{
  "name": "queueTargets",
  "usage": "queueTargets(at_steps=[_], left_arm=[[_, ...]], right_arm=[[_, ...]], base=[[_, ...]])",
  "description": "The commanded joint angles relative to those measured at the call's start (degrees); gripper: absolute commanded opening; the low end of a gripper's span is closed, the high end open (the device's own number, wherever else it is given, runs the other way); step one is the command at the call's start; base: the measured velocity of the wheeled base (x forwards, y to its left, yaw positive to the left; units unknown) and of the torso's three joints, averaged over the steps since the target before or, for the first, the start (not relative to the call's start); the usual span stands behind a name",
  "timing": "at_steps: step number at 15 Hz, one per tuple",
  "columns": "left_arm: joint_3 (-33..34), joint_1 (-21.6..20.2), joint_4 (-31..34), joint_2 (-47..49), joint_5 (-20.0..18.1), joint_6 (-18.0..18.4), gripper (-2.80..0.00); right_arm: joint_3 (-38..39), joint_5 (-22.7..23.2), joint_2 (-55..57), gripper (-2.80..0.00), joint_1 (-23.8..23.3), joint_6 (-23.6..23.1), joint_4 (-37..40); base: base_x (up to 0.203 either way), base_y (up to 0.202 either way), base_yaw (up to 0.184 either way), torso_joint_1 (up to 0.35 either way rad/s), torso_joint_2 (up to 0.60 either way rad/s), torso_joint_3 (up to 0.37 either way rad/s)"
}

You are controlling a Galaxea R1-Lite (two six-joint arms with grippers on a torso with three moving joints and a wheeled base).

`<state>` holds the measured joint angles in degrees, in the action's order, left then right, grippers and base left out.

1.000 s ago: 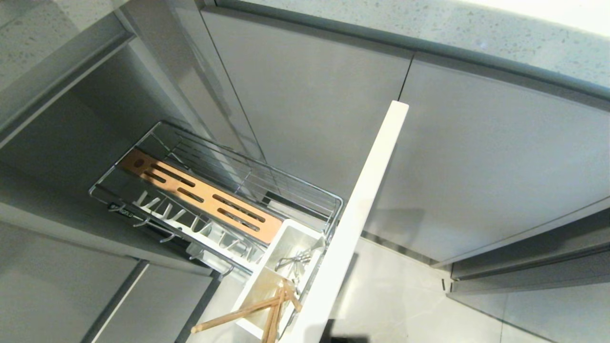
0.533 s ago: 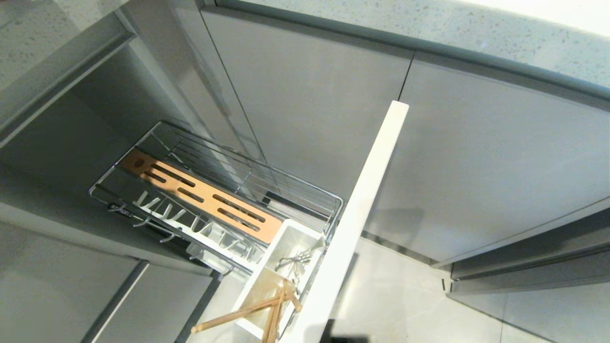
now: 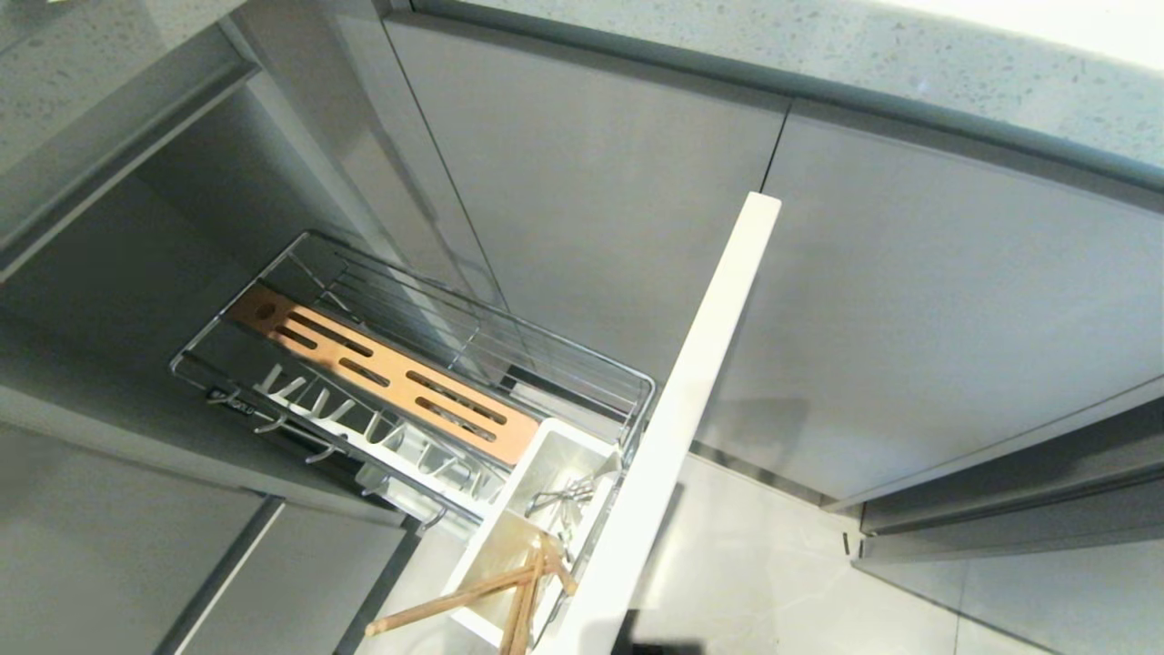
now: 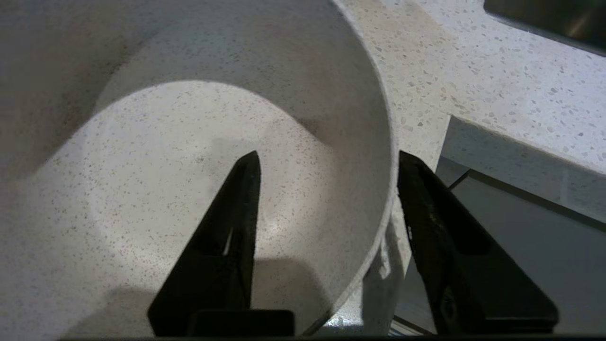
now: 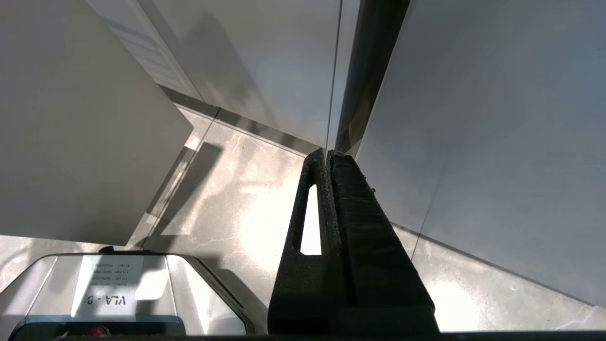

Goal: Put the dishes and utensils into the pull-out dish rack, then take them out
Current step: Pick up the bowl and place it in the cupboard

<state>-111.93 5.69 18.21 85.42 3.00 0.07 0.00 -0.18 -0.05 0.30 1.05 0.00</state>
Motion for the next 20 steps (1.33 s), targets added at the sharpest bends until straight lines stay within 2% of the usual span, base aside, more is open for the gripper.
queueTargets(at_steps=[1,6,20], left_arm=[[-0.04,0.02,-0.02,0.09,0.08,0.01,-2.80],[-0.04,0.02,0.03,0.01,0.08,-1.31,-2.80],[0.05,0.11,0.16,-0.85,-0.01,-1.39,-2.80]], right_arm=[[0.09,0.01,0.05,-2.80,0.05,0.01,0.00],[0.09,0.01,0.05,-2.80,0.05,0.01,0.00],[0.09,0.01,0.05,-2.80,0.05,0.01,0.00]], base=[[0.000,0.000,0.000,0.000,0.00,0.000],[0.000,0.000,0.000,0.000,0.00,0.000],[0.000,0.000,0.000,0.000,0.00,0.000]])
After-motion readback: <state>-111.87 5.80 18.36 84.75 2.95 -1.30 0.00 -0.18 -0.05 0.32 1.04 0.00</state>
